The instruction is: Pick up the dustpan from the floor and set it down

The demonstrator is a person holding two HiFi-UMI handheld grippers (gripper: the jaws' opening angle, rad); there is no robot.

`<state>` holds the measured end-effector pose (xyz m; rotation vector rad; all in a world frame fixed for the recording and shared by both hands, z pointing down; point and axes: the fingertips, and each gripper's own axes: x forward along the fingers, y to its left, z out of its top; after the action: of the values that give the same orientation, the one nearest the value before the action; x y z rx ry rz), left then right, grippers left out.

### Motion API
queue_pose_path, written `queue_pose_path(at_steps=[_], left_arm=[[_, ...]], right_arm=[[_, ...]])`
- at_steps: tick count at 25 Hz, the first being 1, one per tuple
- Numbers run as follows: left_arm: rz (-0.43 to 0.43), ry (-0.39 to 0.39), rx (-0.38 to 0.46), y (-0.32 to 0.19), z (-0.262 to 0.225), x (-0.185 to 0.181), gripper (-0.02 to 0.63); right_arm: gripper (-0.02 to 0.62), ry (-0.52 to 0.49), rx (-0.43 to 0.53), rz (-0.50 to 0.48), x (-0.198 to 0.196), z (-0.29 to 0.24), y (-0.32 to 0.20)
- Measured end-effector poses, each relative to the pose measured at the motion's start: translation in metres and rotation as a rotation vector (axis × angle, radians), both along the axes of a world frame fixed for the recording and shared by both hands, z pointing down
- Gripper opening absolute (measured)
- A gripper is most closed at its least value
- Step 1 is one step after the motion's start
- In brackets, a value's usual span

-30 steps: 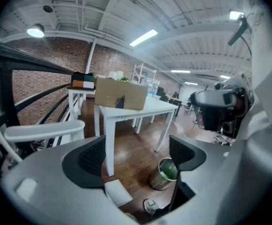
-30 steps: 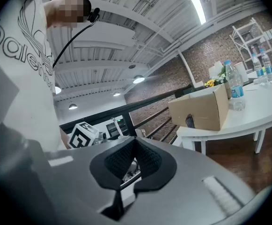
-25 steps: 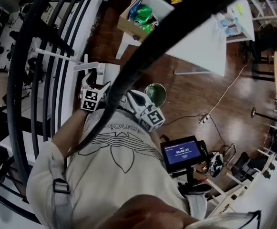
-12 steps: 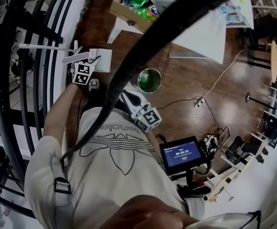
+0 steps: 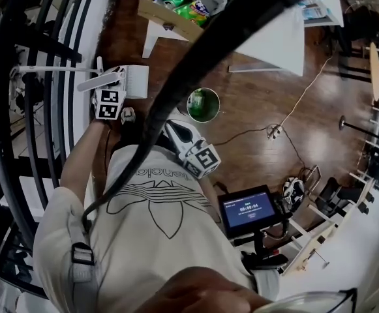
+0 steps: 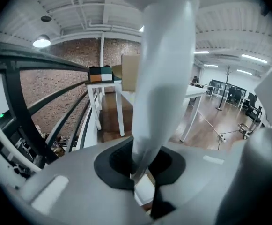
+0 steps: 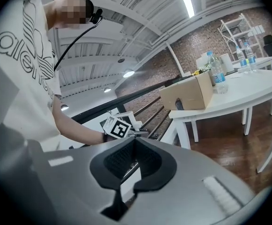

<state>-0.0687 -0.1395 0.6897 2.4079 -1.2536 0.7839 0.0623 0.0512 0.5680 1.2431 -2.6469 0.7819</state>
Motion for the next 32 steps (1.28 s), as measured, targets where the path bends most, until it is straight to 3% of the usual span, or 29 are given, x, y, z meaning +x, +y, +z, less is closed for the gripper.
queue_pose_path(at_steps=[6, 10, 21, 32], left_arm=[[-0.01, 0.061, 0.14, 0.019, -0.116, -0.007, 0.064], [-0.025, 0.096, 0.189, 0.021, -0.154, -0.014, 0.063], [-0.074, 0.084, 0.132, 0.032, -0.14, -0.022, 0.063], [-0.093, 0.055, 0.088, 0.04, -0.118, -0.033, 0.063]], right_arm=[[0.002, -0.051, 0.081, -0.023, -0.01, -0.027, 0.001], [0.002, -0.067, 0.11, -0.051, -0.018, -0.033, -0.011], [0.002, -0.084, 0.148, -0.117, -0.032, -0.03, -0.035], [0.002, -0.091, 0.142, -0.112, -0.037, -0.028, -0.036]])
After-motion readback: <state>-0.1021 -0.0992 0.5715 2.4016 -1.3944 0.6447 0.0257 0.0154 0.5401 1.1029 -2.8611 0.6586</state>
